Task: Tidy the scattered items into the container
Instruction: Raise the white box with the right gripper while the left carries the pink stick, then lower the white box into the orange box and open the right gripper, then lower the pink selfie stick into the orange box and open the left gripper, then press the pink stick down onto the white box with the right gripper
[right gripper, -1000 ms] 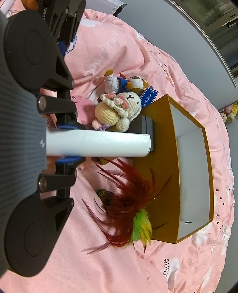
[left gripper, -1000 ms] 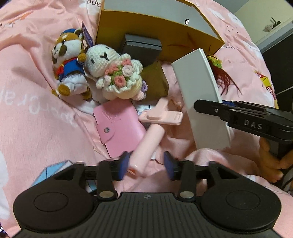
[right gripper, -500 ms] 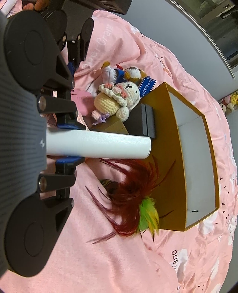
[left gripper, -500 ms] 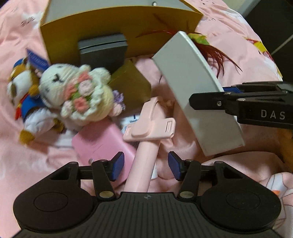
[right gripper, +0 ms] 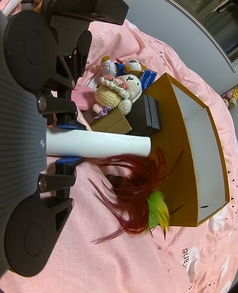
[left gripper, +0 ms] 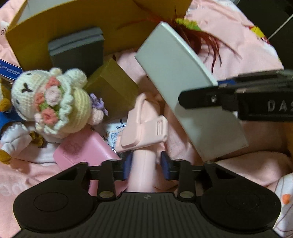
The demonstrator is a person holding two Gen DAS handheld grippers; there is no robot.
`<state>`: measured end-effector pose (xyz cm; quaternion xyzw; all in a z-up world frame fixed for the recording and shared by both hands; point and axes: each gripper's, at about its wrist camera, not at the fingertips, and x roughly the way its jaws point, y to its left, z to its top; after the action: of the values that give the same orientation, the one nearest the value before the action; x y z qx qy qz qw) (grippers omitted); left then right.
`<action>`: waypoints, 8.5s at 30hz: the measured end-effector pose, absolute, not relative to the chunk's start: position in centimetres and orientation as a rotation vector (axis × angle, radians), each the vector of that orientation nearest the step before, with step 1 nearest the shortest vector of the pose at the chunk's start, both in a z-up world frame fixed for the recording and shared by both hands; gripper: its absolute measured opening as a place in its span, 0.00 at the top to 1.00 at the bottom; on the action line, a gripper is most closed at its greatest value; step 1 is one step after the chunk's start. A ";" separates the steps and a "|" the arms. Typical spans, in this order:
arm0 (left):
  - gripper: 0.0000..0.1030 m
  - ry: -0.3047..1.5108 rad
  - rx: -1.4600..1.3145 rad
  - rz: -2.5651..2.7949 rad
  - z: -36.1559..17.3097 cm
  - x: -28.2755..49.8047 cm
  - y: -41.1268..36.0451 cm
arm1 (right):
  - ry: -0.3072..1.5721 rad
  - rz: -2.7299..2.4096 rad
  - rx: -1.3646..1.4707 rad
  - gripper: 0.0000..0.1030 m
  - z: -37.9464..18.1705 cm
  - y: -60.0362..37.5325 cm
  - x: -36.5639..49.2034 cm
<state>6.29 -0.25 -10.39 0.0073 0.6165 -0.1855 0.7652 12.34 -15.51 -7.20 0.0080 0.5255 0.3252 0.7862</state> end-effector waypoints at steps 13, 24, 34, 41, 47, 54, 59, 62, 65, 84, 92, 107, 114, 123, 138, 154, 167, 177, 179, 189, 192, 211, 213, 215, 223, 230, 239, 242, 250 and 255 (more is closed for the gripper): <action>0.69 1.369 0.019 -0.386 -11.8 6.9 -1.0 | 1.151 0.695 0.037 0.69 -7.8 -15.6 12.4; 0.70 1.261 -0.106 -0.346 -9.2 4.9 1.6 | 1.115 0.710 0.053 0.70 -6.6 -16.0 11.9; 0.70 1.115 -0.189 -0.303 -4.7 1.9 5.2 | 1.052 0.725 0.084 0.70 -4.3 -16.5 11.5; 0.70 1.029 -0.250 -0.260 -1.8 3.6 7.1 | 1.021 0.735 0.109 0.70 -2.7 -16.5 12.4; 0.70 0.952 -0.249 -0.248 1.3 5.4 8.3 | 0.970 0.762 0.087 0.70 -0.3 -15.2 14.1; 0.70 0.884 -0.261 -0.195 4.1 8.6 10.5 | 0.907 0.806 0.048 0.70 2.8 -12.2 17.4; 0.70 0.816 -0.270 -0.166 5.5 10.9 12.1 | 0.890 0.813 0.012 0.70 3.8 -9.7 20.7; 0.70 0.781 -0.262 -0.120 5.8 12.8 13.1 | 0.894 0.815 -0.006 0.70 4.0 -7.9 23.1; 0.70 0.764 -0.272 -0.098 5.6 14.6 14.3 | 0.917 0.804 -0.027 0.70 3.6 -6.0 25.5; 0.70 0.777 -0.372 -0.061 0.0 20.3 19.1 | 1.060 0.671 -0.534 0.70 -8.1 7.4 33.7; 0.70 0.784 -0.386 -0.056 -0.7 20.1 19.7 | 1.035 0.662 -0.701 0.69 -9.7 9.1 32.7; 0.70 0.789 -0.389 -0.046 -0.6 19.8 19.8 | 1.149 0.787 -0.474 0.67 -6.8 7.0 32.9; 0.70 0.789 -0.398 -0.043 -0.8 19.8 19.8 | 1.309 0.810 -0.421 0.45 -7.6 4.6 33.4; 0.70 0.796 -0.402 -0.030 -0.8 19.8 19.8 | 1.486 0.698 -0.194 0.58 -9.2 2.4 34.6; 0.70 0.800 -0.398 -0.026 -0.7 19.8 19.8 | 1.465 0.660 0.019 0.74 -9.4 3.4 32.7; 0.70 0.776 -0.187 -0.033 1.1 21.5 13.5 | 1.307 0.688 -0.043 0.80 -6.1 -0.9 33.8; 0.70 0.913 0.138 0.083 -3.6 25.1 6.3 | 1.294 0.665 0.050 0.80 -7.5 -3.7 37.0; 0.70 0.976 0.313 0.192 -7.3 26.2 4.4 | 1.310 0.764 0.186 0.78 -7.9 -2.0 39.5; 0.70 0.977 0.337 0.199 -7.7 26.3 4.1 | 1.306 0.796 0.208 0.78 -7.8 -1.5 39.6; 0.70 1.022 0.398 0.216 -8.7 26.6 3.7 | 1.304 0.907 0.364 0.78 -7.8 -0.8 39.7; 0.70 1.030 0.394 0.217 -8.7 26.7 3.6 | 1.307 0.890 0.321 0.78 -7.9 -0.5 39.6; 0.65 1.002 0.217 0.081 -6.7 24.9 6.0 | 1.399 0.820 0.282 0.88 -12.1 1.4 40.5; 0.78 0.997 0.189 0.070 -6.5 24.7 6.5 | 1.389 0.815 0.291 0.88 -11.9 1.3 40.5; 0.84 0.994 0.173 0.065 -6.6 24.6 6.9 | 1.368 0.808 0.314 0.87 -11.4 1.0 40.7; 0.89 0.980 0.120 0.062 -6.2 24.4 7.6 | 1.356 0.795 0.365 0.73 -10.7 1.3 41.2; 0.89 0.950 -0.019 0.011 -5.1 23.6 9.2 | 1.395 0.763 0.391 0.57 -12.2 2.0 41.6; 0.89 0.823 -0.033 -0.007 -2.1 21.5 10.5 | 1.406 0.774 0.406 0.67 -12.3 3.3 41.8; 0.89 0.802 -0.039 0.005 -1.3 21.1 11.1 | 1.400 0.791 0.423 0.77 -11.6 3.5 41.5; 0.89 0.783 -0.075 0.042 -1.0 20.0 13.1 | 1.368 0.825 0.356 0.79 -10.5 5.6 41.0; 0.89 0.779 -0.105 0.046 -1.1 19.7 13.9 | 1.366 0.932 0.339 0.79 -10.5 5.2 41.9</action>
<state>19.73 13.92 -1.10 -0.0514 0.3793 0.0224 0.9236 41.90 5.20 -10.46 0.1500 0.6047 0.4128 0.6644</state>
